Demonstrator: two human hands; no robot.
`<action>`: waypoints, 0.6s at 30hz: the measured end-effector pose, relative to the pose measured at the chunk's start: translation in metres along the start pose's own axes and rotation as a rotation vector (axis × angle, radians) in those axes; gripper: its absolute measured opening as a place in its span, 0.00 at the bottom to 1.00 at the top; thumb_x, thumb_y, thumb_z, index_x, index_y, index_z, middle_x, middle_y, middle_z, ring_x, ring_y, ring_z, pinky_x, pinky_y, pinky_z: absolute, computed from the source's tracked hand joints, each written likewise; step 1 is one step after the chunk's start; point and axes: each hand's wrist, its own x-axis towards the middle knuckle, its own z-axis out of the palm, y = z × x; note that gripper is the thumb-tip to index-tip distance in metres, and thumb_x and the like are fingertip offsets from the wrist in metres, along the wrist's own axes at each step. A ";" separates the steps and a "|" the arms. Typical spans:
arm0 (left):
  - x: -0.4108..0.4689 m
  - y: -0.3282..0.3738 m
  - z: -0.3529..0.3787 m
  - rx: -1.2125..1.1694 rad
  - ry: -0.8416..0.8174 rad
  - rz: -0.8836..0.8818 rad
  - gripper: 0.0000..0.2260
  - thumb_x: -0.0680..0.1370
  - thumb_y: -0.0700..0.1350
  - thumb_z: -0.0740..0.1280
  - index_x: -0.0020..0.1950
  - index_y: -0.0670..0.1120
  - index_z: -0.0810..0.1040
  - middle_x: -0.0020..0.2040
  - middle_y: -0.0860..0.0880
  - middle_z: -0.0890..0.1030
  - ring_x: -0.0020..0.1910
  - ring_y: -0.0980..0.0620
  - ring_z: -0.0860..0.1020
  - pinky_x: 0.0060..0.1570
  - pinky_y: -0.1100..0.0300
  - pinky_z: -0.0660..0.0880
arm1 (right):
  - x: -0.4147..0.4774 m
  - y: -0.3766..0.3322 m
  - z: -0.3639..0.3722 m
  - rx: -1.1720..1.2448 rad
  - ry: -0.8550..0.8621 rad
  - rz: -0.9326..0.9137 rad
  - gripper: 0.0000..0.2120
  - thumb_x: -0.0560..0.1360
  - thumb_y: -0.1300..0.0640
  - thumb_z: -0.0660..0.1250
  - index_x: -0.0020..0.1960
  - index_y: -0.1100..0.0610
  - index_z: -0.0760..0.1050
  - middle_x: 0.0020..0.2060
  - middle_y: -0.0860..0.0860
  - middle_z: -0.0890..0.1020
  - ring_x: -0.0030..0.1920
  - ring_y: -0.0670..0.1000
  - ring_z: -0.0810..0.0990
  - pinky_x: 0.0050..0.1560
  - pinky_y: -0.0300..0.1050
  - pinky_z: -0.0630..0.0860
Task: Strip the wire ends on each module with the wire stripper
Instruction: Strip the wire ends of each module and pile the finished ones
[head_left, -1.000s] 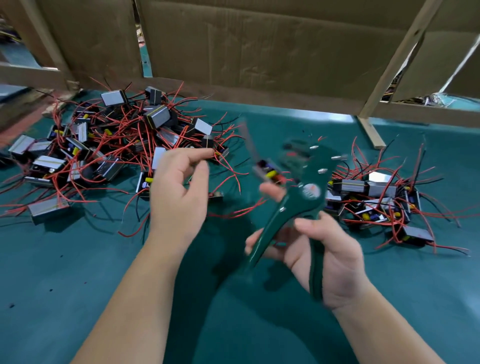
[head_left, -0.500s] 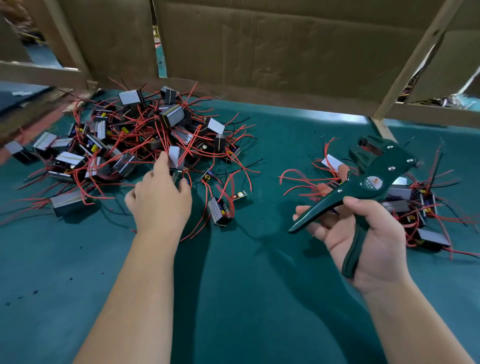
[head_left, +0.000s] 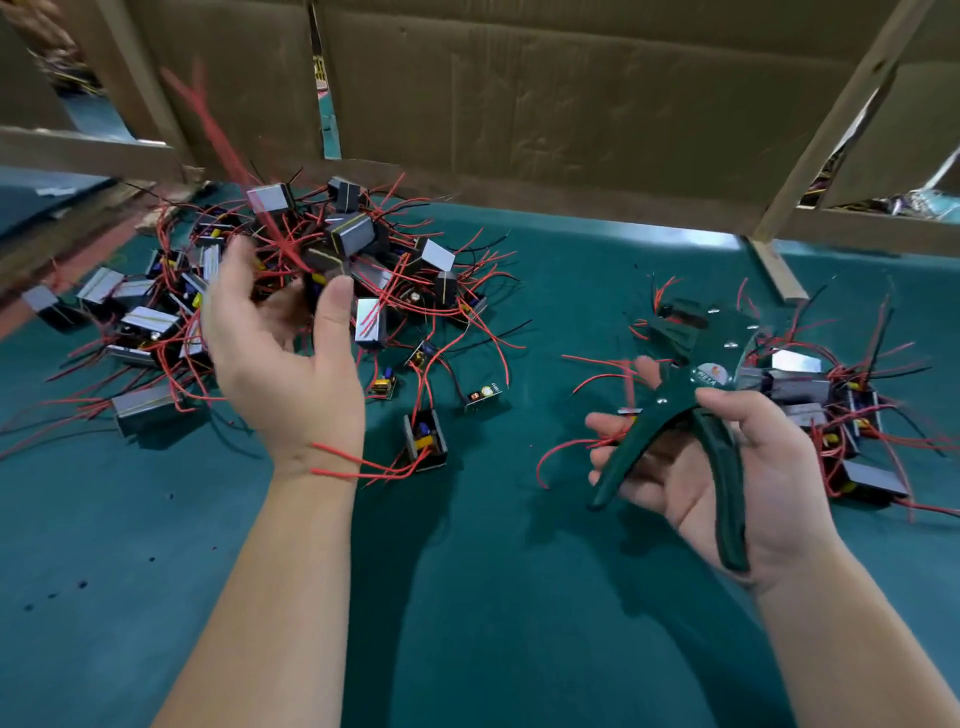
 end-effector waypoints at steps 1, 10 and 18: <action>0.000 0.001 0.000 -0.051 -0.002 0.000 0.23 0.76 0.43 0.70 0.67 0.35 0.70 0.63 0.41 0.70 0.57 0.58 0.77 0.58 0.59 0.75 | -0.001 -0.001 0.001 0.022 -0.051 0.052 0.29 0.67 0.49 0.60 0.65 0.56 0.76 0.54 0.72 0.78 0.38 0.63 0.83 0.37 0.54 0.81; -0.013 0.032 0.012 -0.599 -0.492 -0.606 0.15 0.64 0.44 0.76 0.45 0.48 0.74 0.35 0.52 0.81 0.33 0.51 0.82 0.30 0.61 0.78 | -0.006 0.000 0.006 0.097 -0.288 0.115 0.36 0.58 0.49 0.74 0.66 0.54 0.76 0.63 0.68 0.75 0.37 0.60 0.83 0.41 0.53 0.81; -0.039 0.034 0.017 -0.540 -1.066 -1.053 0.12 0.67 0.49 0.68 0.46 0.45 0.74 0.47 0.43 0.83 0.48 0.49 0.82 0.38 0.58 0.82 | 0.006 0.002 0.003 0.192 0.058 -0.141 0.14 0.65 0.56 0.62 0.49 0.60 0.72 0.47 0.59 0.76 0.41 0.63 0.83 0.38 0.51 0.81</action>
